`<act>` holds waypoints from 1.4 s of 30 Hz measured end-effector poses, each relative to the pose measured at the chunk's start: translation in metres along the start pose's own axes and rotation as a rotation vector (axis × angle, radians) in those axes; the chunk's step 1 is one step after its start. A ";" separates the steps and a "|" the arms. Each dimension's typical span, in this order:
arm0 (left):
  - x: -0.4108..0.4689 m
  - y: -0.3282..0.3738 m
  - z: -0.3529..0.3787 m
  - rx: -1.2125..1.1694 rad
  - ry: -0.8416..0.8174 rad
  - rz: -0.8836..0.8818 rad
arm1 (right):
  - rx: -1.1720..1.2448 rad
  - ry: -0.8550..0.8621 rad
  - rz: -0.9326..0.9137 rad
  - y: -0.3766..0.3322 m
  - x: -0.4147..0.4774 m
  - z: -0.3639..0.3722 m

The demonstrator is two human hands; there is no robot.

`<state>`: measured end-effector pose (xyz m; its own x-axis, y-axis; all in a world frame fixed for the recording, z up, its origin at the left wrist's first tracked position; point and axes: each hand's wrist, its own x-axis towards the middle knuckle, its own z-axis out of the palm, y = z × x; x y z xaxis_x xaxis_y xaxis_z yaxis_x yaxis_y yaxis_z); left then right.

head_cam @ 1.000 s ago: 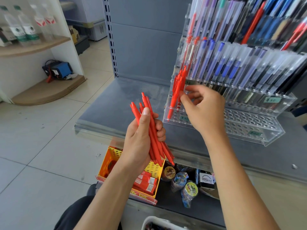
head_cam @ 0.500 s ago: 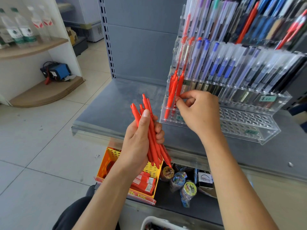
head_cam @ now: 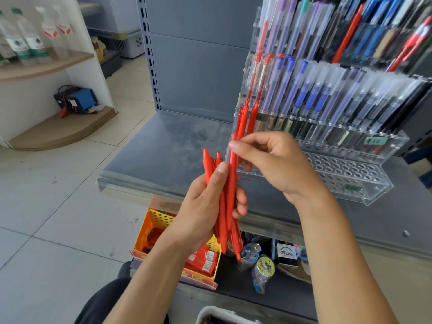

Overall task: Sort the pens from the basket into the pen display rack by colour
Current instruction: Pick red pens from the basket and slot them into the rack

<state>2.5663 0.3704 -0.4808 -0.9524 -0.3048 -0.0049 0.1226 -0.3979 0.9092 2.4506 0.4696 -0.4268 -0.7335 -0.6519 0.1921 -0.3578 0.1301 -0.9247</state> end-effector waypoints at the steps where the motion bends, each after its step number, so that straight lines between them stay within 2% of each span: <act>1: 0.000 0.000 0.000 0.009 -0.004 -0.006 | 0.071 0.050 -0.006 -0.001 0.000 -0.002; 3: 0.001 0.000 0.000 0.012 -0.007 -0.020 | 0.168 0.225 -0.074 -0.004 0.001 -0.010; 6: 0.000 0.000 -0.001 0.003 -0.012 -0.029 | 0.126 0.524 -0.293 -0.006 0.003 -0.019; 8: 0.000 0.000 -0.002 0.006 -0.015 -0.022 | 0.055 0.632 -0.420 -0.005 0.004 -0.021; 10: 0.000 0.000 -0.001 0.004 -0.015 -0.024 | -0.048 0.669 -0.490 -0.002 0.006 -0.020; 13: 0.000 -0.001 -0.001 0.015 -0.016 -0.028 | -0.190 0.681 -0.526 0.005 0.010 -0.016; 23: 0.001 -0.003 -0.002 0.016 -0.014 -0.015 | -0.328 0.728 -0.579 0.011 0.015 -0.018; 25: 0.001 -0.004 -0.002 0.017 -0.017 -0.011 | -0.344 0.692 -0.539 0.012 0.015 -0.018; 29: 0.002 -0.005 -0.002 0.016 -0.024 -0.008 | -0.400 0.504 -0.352 0.019 0.019 -0.015; 42: 0.002 -0.006 -0.001 0.089 -0.031 0.009 | -0.521 0.392 -0.229 0.011 0.017 -0.007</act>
<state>2.5637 0.3712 -0.4870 -0.9597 -0.2805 0.0150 0.1073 -0.3166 0.9425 2.4305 0.4653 -0.4321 -0.7260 -0.4008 0.5588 -0.6876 0.4277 -0.5867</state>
